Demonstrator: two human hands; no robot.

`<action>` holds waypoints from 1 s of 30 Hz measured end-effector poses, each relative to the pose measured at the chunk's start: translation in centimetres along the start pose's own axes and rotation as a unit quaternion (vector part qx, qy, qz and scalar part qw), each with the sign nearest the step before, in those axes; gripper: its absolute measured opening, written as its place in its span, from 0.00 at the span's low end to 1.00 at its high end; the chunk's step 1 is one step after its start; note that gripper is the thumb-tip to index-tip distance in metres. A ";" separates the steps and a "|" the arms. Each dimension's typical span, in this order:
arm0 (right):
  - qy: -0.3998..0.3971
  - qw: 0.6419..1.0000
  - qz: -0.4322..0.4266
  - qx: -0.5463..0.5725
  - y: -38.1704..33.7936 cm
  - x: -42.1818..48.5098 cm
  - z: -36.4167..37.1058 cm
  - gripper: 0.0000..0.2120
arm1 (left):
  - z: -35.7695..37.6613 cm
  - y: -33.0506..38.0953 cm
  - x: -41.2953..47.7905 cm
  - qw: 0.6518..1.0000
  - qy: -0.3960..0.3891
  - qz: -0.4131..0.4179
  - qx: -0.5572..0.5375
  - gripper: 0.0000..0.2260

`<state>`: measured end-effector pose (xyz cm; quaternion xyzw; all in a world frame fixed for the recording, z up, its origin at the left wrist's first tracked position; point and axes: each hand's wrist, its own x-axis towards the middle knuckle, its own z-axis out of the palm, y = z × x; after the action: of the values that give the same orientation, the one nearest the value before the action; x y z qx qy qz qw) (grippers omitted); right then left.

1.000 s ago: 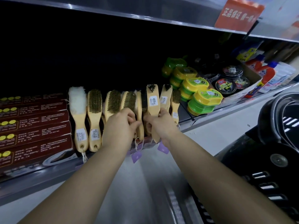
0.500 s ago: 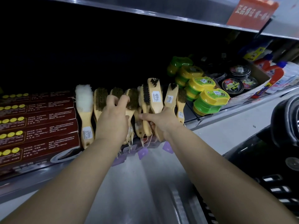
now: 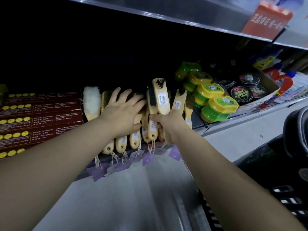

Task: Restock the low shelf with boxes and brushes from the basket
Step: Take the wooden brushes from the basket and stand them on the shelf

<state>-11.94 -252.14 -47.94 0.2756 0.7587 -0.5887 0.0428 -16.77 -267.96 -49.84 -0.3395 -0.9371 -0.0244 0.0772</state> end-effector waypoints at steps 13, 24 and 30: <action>0.045 0.981 -0.097 -0.165 0.8 2.0 1.5 0.15 | -0.3 0.3 -0.9 0.995 0.072 -0.072 0.022 0.32; 0.032 0.990 -0.107 -0.090 1.0 1.2 0.0 0.05 | -0.7 2.1 -1.3 0.983 0.144 0.086 -0.076 0.06; 0.097 0.986 -0.138 -0.002 0.3 0.5 -2.3 0.07 | 0.1 2.3 -1.0 0.990 0.062 0.090 -0.090 0.13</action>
<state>-11.68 -249.80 -47.68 0.2235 0.7912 -0.5582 -0.1122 -14.52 -266.83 -50.13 -0.4255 -0.8902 -0.1229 0.1065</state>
